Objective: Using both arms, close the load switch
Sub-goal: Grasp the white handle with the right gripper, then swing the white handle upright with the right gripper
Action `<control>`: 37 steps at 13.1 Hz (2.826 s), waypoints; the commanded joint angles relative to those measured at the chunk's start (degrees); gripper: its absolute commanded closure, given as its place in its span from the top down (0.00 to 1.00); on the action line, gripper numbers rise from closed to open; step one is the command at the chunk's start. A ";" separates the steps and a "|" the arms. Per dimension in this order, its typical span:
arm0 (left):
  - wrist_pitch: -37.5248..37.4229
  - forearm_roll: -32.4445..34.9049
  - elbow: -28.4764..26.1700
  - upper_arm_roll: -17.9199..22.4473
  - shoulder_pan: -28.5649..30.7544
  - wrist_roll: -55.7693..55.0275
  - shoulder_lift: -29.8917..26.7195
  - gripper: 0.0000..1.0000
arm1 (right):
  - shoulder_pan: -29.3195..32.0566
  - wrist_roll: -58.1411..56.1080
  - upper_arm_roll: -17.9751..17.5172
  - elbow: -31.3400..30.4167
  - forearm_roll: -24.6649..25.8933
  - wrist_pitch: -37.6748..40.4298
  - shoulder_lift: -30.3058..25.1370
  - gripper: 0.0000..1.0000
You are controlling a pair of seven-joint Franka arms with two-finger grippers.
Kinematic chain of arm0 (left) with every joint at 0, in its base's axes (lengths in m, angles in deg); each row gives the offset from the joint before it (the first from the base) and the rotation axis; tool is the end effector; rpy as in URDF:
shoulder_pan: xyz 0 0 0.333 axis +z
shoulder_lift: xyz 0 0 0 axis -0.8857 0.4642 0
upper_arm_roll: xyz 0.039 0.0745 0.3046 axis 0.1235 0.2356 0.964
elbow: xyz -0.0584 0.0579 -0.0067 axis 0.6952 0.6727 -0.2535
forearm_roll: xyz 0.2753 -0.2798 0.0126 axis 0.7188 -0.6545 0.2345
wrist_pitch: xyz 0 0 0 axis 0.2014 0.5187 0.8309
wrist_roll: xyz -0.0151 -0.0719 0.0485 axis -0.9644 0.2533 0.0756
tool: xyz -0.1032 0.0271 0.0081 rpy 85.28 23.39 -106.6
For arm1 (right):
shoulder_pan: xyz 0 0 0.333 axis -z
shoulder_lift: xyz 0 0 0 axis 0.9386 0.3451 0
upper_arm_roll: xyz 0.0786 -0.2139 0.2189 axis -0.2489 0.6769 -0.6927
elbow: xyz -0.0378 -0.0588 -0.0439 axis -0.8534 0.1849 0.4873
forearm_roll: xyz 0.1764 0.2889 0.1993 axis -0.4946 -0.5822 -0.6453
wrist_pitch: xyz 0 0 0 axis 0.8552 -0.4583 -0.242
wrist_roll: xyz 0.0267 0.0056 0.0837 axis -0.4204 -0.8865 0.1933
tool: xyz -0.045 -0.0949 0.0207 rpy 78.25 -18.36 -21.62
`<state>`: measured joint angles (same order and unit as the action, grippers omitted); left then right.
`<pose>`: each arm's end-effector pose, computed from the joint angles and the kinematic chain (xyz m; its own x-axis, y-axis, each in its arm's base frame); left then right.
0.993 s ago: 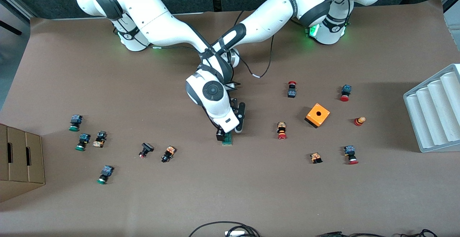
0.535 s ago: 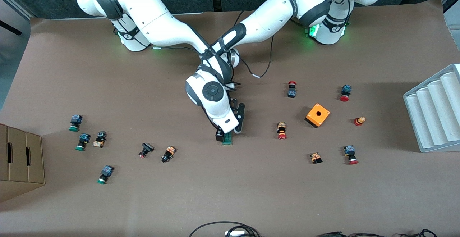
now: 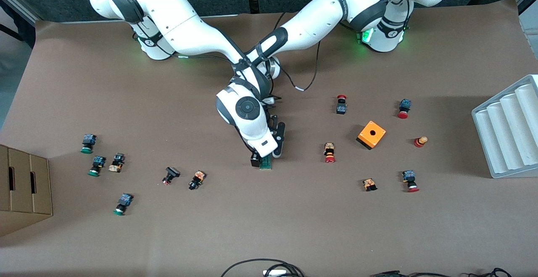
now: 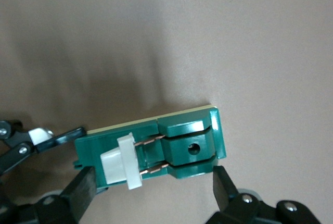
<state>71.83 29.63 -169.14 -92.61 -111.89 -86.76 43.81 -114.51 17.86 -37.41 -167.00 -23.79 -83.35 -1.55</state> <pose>0.3336 -0.5841 0.0662 0.3456 0.1071 0.9323 0.1778 -0.9829 0.0471 0.5470 0.4668 0.2082 0.1968 0.9792 0.0495 0.9768 -0.2002 0.0766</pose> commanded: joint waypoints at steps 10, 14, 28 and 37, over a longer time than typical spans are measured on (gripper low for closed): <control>-0.14 -0.28 0.48 0.42 -0.55 -0.97 0.08 0.29 | -0.83 1.25 0.27 0.30 0.43 -3.56 1.44 1.00; -0.14 -0.28 0.48 0.42 -0.55 -0.97 0.08 0.29 | -1.53 1.34 0.80 0.48 0.34 -4.01 1.80 0.99; -0.14 -0.28 0.48 0.33 -0.55 -0.97 0.00 0.29 | -1.18 0.72 0.88 0.48 0.78 -5.33 1.36 0.76; -0.14 -0.28 0.48 0.33 -0.55 -0.97 0.00 0.29 | -0.31 0.20 1.94 0.74 1.13 -5.33 0.57 0.73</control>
<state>71.85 29.58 -169.06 -92.59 -111.88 -86.79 43.81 -115.81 18.26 -36.96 -167.15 -23.75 -86.76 -1.53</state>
